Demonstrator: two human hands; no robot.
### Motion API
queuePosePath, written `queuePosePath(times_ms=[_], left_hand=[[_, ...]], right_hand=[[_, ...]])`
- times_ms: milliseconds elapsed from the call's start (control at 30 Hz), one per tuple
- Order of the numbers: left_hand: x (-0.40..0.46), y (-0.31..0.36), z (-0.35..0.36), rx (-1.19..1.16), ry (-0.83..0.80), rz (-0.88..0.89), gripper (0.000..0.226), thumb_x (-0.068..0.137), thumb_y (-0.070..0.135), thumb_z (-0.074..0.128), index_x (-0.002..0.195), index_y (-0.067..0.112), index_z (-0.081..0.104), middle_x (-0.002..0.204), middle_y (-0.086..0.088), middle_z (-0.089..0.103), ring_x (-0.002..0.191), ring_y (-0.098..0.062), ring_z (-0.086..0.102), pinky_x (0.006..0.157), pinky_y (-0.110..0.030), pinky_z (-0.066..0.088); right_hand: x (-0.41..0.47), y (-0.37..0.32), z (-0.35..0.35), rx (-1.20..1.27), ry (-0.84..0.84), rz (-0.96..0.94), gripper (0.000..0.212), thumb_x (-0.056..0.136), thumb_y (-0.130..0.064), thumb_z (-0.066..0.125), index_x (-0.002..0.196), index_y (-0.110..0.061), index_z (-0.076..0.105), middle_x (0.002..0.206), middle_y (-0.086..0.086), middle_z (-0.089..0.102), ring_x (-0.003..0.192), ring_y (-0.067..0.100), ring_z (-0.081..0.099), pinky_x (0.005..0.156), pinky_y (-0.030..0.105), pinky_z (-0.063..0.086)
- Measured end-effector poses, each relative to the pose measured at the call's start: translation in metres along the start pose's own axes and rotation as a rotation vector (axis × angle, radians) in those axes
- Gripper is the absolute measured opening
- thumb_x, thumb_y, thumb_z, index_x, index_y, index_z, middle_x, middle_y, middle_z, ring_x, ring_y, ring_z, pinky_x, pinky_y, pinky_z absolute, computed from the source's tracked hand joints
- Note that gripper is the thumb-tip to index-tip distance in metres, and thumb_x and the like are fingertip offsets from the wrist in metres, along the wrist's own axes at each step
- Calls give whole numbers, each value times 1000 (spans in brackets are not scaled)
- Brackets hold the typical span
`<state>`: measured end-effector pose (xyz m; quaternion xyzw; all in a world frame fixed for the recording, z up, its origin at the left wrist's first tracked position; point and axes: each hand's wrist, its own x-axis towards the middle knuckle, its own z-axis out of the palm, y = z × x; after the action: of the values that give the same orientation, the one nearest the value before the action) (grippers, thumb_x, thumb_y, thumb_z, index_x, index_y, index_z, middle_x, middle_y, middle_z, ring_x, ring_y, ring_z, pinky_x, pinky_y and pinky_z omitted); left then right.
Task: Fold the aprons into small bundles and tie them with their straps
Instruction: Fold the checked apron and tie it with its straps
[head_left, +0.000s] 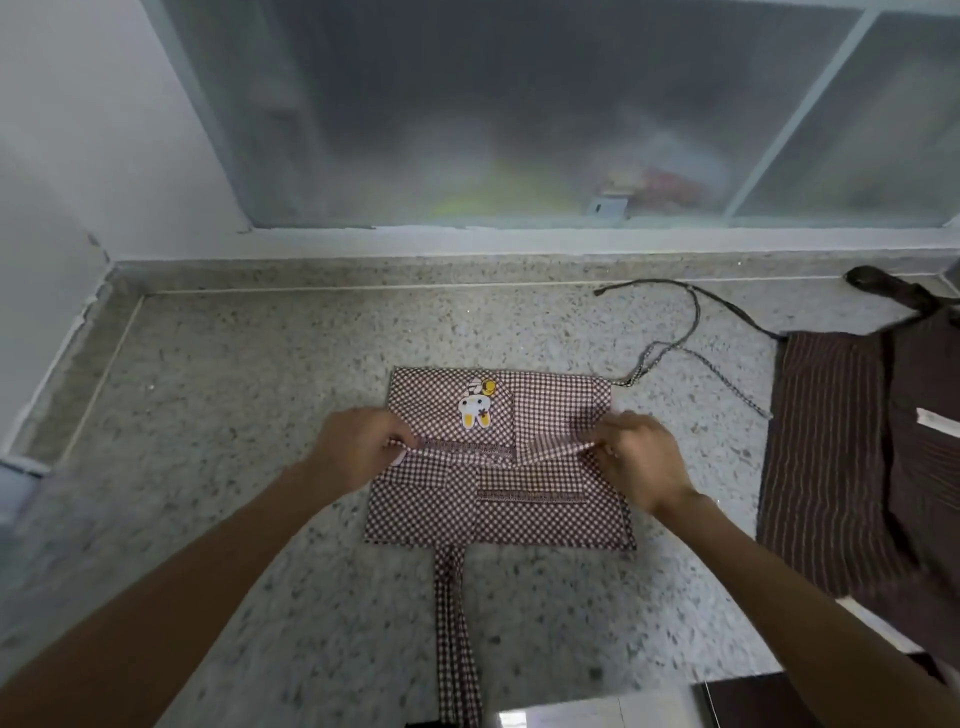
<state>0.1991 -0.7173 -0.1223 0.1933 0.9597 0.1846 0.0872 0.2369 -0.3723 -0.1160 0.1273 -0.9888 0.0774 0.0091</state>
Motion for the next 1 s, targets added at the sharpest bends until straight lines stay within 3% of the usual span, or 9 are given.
queuePosePath(times_ms=[200, 333, 400, 467, 533, 633, 733, 833, 1000], left_hand=[[-46, 22, -15, -74, 227, 216, 14, 71, 27, 65, 81, 27, 75, 89, 13, 69, 80, -2, 60, 67, -18, 48], [-81, 16, 9, -11, 5, 84, 17, 76, 26, 71, 90, 35, 74, 96, 17, 68, 90, -3, 60, 73, -13, 42], [-89, 12, 21, -5, -109, 19, 18, 80, 28, 69, 96, 36, 72, 100, 18, 66, 93, -1, 57, 76, -11, 40], [-93, 15, 24, -27, -161, -18, 18, 79, 36, 69, 96, 36, 71, 99, 18, 64, 92, 0, 56, 80, -18, 46], [-94, 19, 23, 1, -52, 2, 29, 74, 55, 62, 95, 35, 71, 96, 18, 65, 90, -2, 59, 78, -22, 50], [-79, 19, 20, 86, 174, 58, 54, 82, 60, 37, 109, 25, 67, 113, 7, 65, 105, -13, 59, 85, -32, 52], [-45, 11, 30, 215, 15, 91, 72, 89, 64, 11, 144, 24, 32, 152, 2, 29, 141, -19, 25, 115, -43, 20], [-19, 0, 47, 334, -72, 88, 84, 81, 72, -12, 148, 24, 5, 155, 4, 2, 143, -14, -3, 115, -37, -9], [-8, -15, 61, 336, -51, 65, 78, 89, 71, 1, 147, 21, 14, 155, 0, 16, 144, -18, 15, 114, -41, 2]], right_hand=[[-50, -1, -20, 73, 319, -112, 19, 77, -12, 60, 89, -16, 74, 92, 0, 69, 81, 21, 65, 68, 29, 52], [-97, -2, 2, 48, 131, -154, 30, 58, -5, 83, 82, -20, 75, 89, -2, 70, 74, 20, 67, 63, 25, 53], [-103, -4, 12, 49, -16, -122, 28, 59, -16, 84, 84, -25, 75, 91, -4, 71, 80, 19, 68, 67, 25, 53], [-105, -6, 12, 43, -74, -89, 17, 75, -37, 67, 87, -27, 74, 93, -6, 69, 90, 18, 64, 77, 29, 50], [-106, -8, 10, 55, -21, -80, 37, 86, -51, 47, 87, -26, 73, 94, -7, 67, 96, 15, 58, 83, 31, 45], [-92, -28, 8, 176, 161, 32, 47, 96, -45, 31, 102, -20, 70, 105, -2, 65, 101, 19, 57, 89, 33, 45], [-55, -52, 20, 175, 93, 111, 54, 97, -42, 18, 140, -21, 43, 146, 1, 40, 135, 23, 35, 115, 38, 22], [-21, -53, 44, 91, -83, 116, 66, 90, -57, 1, 150, -29, -1, 154, -7, -8, 145, 14, -7, 116, 37, -10], [-5, -35, 71, -18, -180, 108, 68, 87, -63, -6, 147, -30, -11, 156, -4, -11, 144, 14, -14, 115, 35, -15]])
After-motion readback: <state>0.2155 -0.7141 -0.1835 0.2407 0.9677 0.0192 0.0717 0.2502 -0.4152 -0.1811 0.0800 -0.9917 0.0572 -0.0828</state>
